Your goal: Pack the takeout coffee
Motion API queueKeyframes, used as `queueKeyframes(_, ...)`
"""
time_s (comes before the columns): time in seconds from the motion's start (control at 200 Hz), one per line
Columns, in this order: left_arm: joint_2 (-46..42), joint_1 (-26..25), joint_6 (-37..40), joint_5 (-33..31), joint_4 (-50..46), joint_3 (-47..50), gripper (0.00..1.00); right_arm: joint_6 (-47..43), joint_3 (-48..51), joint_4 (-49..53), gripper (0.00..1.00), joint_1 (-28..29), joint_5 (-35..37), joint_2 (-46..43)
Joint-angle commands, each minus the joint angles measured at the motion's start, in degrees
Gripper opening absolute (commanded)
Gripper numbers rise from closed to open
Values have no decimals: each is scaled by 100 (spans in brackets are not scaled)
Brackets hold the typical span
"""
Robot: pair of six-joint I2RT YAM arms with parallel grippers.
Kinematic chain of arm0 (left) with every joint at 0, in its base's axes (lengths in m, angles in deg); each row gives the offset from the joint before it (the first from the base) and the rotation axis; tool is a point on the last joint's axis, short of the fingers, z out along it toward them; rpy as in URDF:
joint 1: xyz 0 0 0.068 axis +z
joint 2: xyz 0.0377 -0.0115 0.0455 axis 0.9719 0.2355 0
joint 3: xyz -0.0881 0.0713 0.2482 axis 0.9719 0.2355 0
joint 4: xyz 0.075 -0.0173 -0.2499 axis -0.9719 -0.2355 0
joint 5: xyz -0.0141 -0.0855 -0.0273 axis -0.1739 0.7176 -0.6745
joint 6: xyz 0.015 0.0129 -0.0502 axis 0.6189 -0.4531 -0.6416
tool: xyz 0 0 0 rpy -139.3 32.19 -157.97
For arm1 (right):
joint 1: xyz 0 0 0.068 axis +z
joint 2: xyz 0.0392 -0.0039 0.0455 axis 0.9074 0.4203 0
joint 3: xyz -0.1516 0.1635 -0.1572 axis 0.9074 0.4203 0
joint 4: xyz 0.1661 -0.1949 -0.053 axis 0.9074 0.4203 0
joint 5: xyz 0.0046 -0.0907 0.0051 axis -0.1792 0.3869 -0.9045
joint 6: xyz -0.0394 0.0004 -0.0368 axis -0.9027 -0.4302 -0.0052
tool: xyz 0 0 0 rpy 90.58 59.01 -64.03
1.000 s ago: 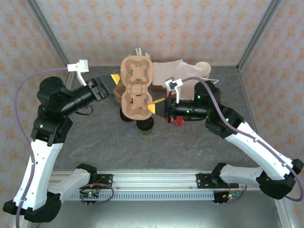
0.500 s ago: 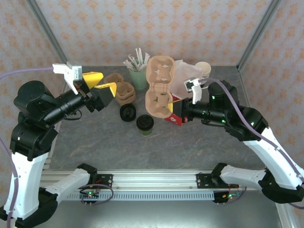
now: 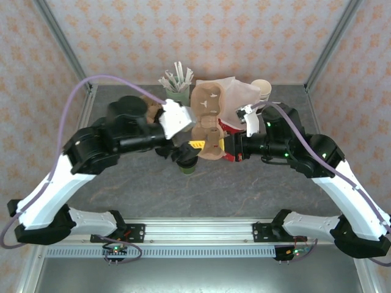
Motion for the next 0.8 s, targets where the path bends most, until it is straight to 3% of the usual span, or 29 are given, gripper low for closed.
queueKeyframes(0.0,174,-33,989,-544,-341,-112,84,-11,-190,156,0,-29,-137,-5)
queueKeyframes(0.485,706,-33,1787,-594,-250,-79,83,-124,-172,218,0,-27,-416,63)
queueKeyframes(0.796,1160,-16,1614,-885,-543,-563,72,-166,-165,185,0,-27,-444,64)
